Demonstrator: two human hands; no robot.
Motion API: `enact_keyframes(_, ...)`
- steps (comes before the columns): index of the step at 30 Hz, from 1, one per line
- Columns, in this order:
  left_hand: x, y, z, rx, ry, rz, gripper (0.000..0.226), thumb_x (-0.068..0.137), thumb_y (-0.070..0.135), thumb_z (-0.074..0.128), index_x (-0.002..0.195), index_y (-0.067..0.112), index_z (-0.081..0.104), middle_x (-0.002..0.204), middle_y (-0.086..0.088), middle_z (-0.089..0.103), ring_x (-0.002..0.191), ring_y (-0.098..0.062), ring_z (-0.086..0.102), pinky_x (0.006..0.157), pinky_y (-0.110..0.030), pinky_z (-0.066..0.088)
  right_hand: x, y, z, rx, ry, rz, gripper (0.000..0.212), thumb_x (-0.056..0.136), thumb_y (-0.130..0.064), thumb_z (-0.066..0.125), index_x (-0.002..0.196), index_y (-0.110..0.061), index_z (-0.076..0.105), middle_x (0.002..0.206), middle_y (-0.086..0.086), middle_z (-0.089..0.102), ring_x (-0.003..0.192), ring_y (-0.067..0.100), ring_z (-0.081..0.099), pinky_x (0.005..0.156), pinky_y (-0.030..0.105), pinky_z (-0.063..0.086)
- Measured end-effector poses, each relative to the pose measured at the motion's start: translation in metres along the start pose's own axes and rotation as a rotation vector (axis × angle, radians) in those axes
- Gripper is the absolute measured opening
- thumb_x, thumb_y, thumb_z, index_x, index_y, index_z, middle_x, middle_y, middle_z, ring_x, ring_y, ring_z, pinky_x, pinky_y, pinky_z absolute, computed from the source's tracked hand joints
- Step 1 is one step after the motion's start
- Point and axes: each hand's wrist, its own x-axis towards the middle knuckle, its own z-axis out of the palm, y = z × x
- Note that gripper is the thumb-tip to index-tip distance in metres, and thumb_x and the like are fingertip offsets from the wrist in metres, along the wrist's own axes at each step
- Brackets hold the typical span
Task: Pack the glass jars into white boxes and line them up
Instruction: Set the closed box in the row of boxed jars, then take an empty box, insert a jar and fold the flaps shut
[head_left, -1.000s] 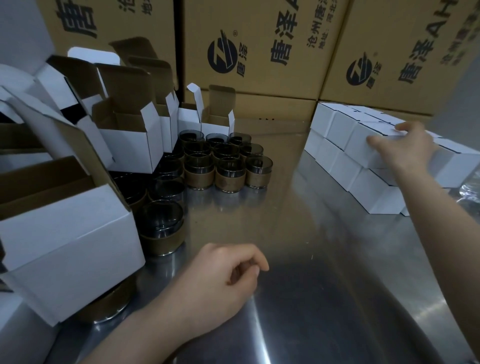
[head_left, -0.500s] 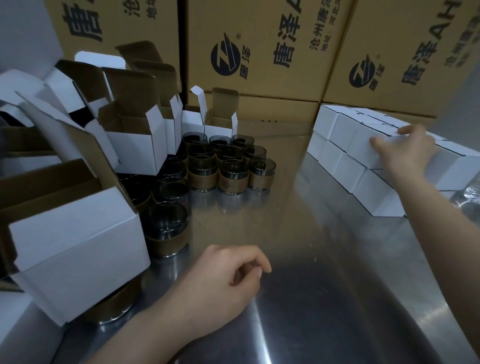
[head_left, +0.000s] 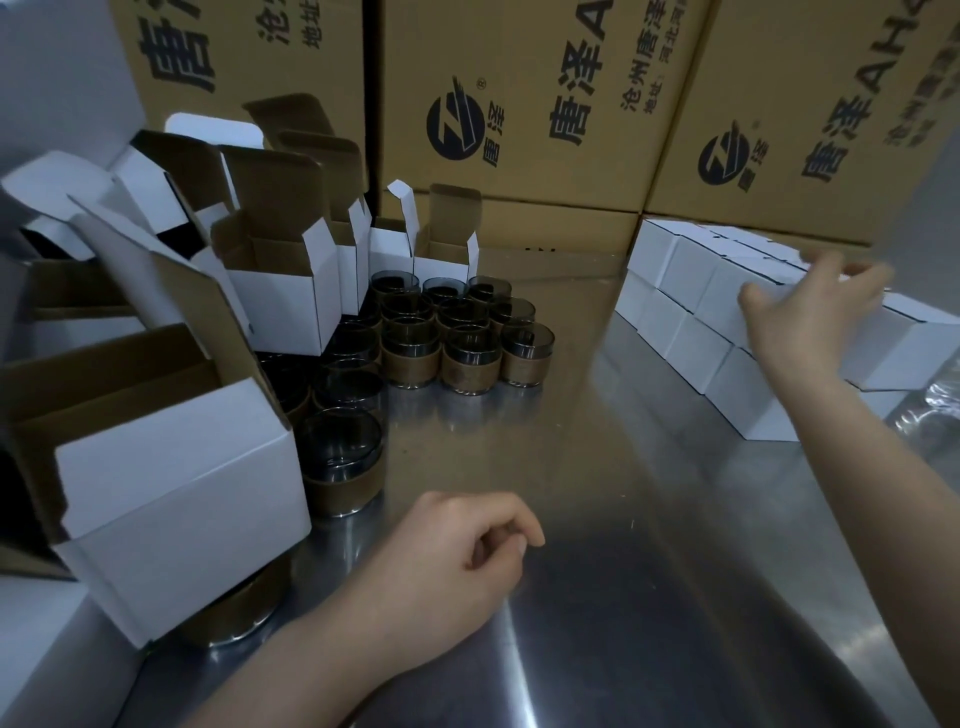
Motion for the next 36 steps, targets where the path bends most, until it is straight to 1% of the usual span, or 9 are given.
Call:
enact_keyframes(3,0.0,-0.001,0.0,0.009,0.006,-0.005,0.017,0.088,0.013,0.06,0.087,0.026,0.07,0.067,0.007,0.062,0.055,-0.003,0.05,0.055,-0.012,0.035,-0.026,-0.035,-0.002,0.164,-0.05,-0.181,0.039,0.084,-0.011,0.058,0.122,-0.001,0.056,0.127,0.024,0.043,0.109,0.034,0.049,0.097,0.029,0.034)
enact_keyframes(7,0.0,-0.002,0.001,0.003,0.014,-0.009,0.015,0.086,0.019,0.058,0.089,0.028,0.068,0.068,0.008,0.062,0.057,-0.004,0.052,0.055,-0.013,0.036,-0.081,-0.108,-0.004,0.47,-0.439,-0.315,0.028,0.087,-0.003,0.057,0.113,-0.012,0.063,0.106,0.005,0.062,0.083,0.01,0.055,0.081,0.022,0.044)
enact_keyframes(12,0.001,-0.002,-0.001,0.008,0.023,0.004,0.017,0.088,0.013,0.06,0.087,0.026,0.071,0.068,0.007,0.064,0.055,-0.002,0.05,0.055,-0.013,0.036,-0.138,-0.182,-0.004,0.585,-0.852,-0.527,0.043,0.09,-0.016,0.062,0.132,-0.024,0.056,0.117,-0.001,0.054,0.096,0.011,0.057,0.089,0.027,0.047)
enact_keyframes(15,0.001,-0.001,-0.001,0.038,0.036,-0.004,0.019,0.088,0.009,0.062,0.088,0.025,0.073,0.07,0.007,0.065,0.058,-0.005,0.054,0.056,-0.012,0.037,-0.157,-0.216,0.002,0.609,-0.976,-0.605,0.053,0.093,-0.018,0.059,0.143,-0.027,0.045,0.129,0.002,0.045,0.111,0.015,0.051,0.088,0.019,0.042)
enact_keyframes(17,0.002,-0.001,-0.002,0.037,0.039,-0.004,0.023,0.088,0.009,0.061,0.083,0.029,0.071,0.07,0.005,0.066,0.061,-0.008,0.058,0.057,-0.016,0.041,-0.166,-0.233,0.01,0.555,-1.02,-0.646,0.06,0.094,-0.021,0.057,0.149,-0.029,0.035,0.137,0.008,0.039,0.107,0.018,0.051,0.082,0.018,0.042)
enact_keyframes(21,0.001,-0.001,-0.003,0.008,0.03,-0.011,0.016,0.087,0.02,0.056,0.076,0.025,0.067,0.074,-0.002,0.068,0.07,-0.016,0.063,0.069,-0.035,0.052,-0.176,-0.253,0.024,0.336,-0.9,-0.715,0.054,0.097,-0.021,0.051,0.148,-0.024,0.033,0.132,0.014,0.039,0.105,0.028,0.052,0.084,0.04,0.053)
enact_keyframes(27,0.003,-0.002,-0.002,0.002,0.028,-0.006,0.032,0.079,0.029,0.048,0.088,0.006,0.069,0.087,-0.012,0.07,0.084,-0.029,0.065,0.077,-0.047,0.052,-0.181,-0.258,0.038,0.135,-0.575,-0.894,0.022,0.097,-0.013,0.049,0.118,-0.013,0.055,0.101,0.006,0.054,0.089,0.026,0.057,0.062,0.033,0.041)
enact_keyframes(32,0.004,-0.003,-0.002,0.006,0.023,-0.006,0.033,0.08,0.028,0.048,0.091,0.004,0.068,0.09,-0.014,0.069,0.087,-0.032,0.065,0.078,-0.048,0.052,-0.181,-0.259,0.044,0.131,-0.484,-0.9,0.019,0.095,-0.013,0.052,0.114,-0.015,0.056,0.096,0.002,0.059,0.082,0.022,0.058,0.057,0.031,0.035)
enact_keyframes(36,0.003,-0.001,-0.002,0.01,0.037,-0.022,0.031,0.08,0.028,0.048,0.087,0.007,0.069,0.084,-0.011,0.069,0.08,-0.028,0.065,0.073,-0.046,0.052,-0.177,-0.26,0.046,0.081,-0.444,-0.908,0.011,0.092,-0.009,0.055,0.101,-0.016,0.055,0.081,-0.003,0.051,0.068,0.018,0.043,0.051,0.026,0.025)
